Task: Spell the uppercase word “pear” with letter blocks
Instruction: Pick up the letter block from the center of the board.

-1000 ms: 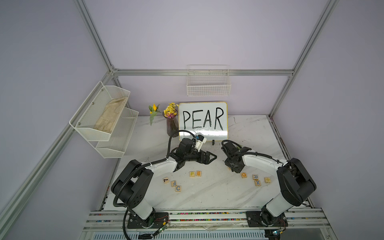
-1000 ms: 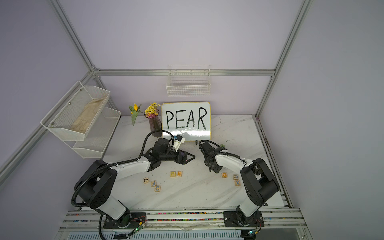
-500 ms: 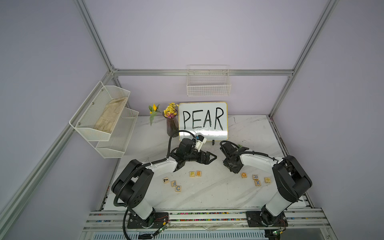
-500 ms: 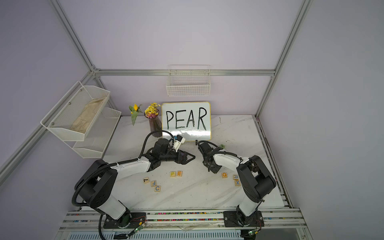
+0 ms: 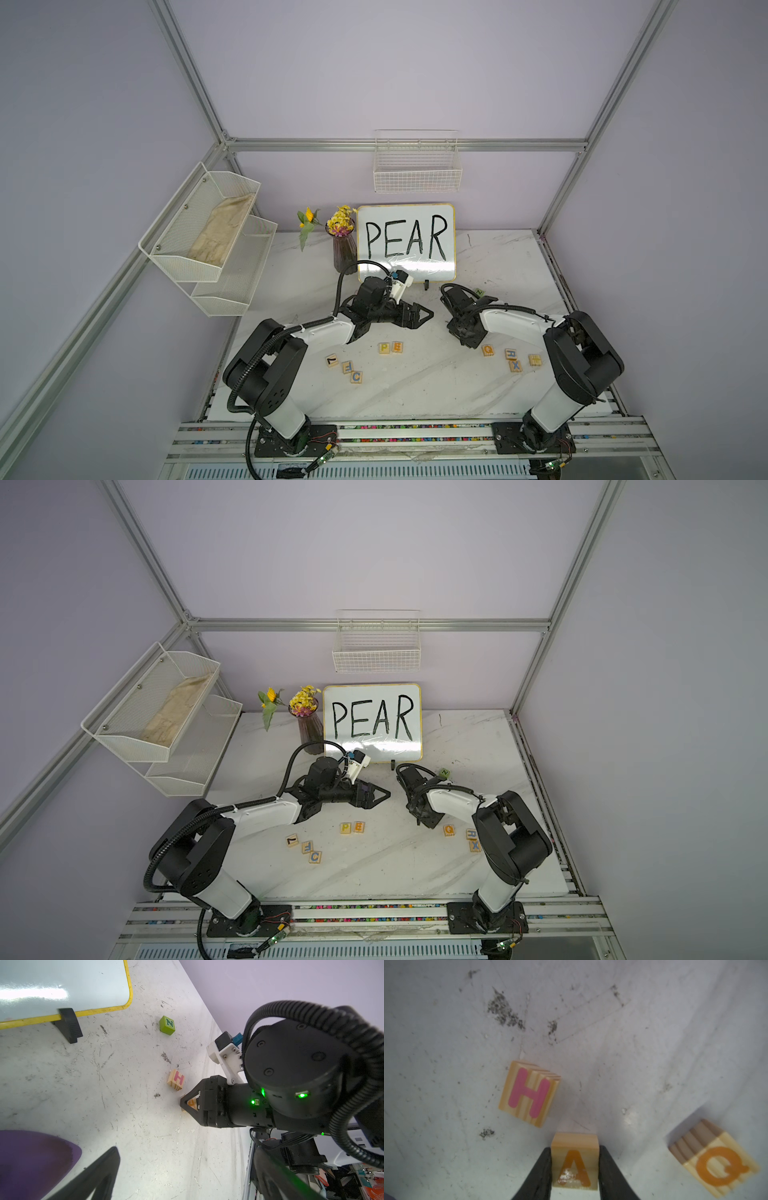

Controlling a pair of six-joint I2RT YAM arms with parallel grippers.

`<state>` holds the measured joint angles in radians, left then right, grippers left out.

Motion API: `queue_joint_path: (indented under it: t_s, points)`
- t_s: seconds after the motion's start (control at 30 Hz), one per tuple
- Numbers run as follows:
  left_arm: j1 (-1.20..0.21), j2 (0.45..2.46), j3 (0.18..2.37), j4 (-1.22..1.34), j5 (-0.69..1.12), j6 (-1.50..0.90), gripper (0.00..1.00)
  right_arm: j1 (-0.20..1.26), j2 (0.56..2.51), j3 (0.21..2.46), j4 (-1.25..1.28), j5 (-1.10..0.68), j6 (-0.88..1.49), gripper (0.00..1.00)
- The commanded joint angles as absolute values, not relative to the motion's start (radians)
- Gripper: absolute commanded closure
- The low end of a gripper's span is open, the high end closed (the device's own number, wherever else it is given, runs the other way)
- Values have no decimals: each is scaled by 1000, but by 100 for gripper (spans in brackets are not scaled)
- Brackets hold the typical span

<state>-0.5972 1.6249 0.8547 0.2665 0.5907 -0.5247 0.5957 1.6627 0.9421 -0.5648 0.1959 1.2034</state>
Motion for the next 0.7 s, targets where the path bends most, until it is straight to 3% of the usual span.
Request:
queue_joint_path:
  t_s: [0.0, 0.3, 0.67]
  points:
    - [-598, 1597, 933, 276, 589, -486, 0, 594, 1638, 948, -603, 252, 1218, 65]
    - [-597, 1548, 921, 233, 537, -476, 0, 638, 1587, 1055, -661, 307, 1034, 69]
    - [-597, 1312, 796, 60, 412, -465, 0, 847, 1716, 1172, -613, 292, 821, 69]
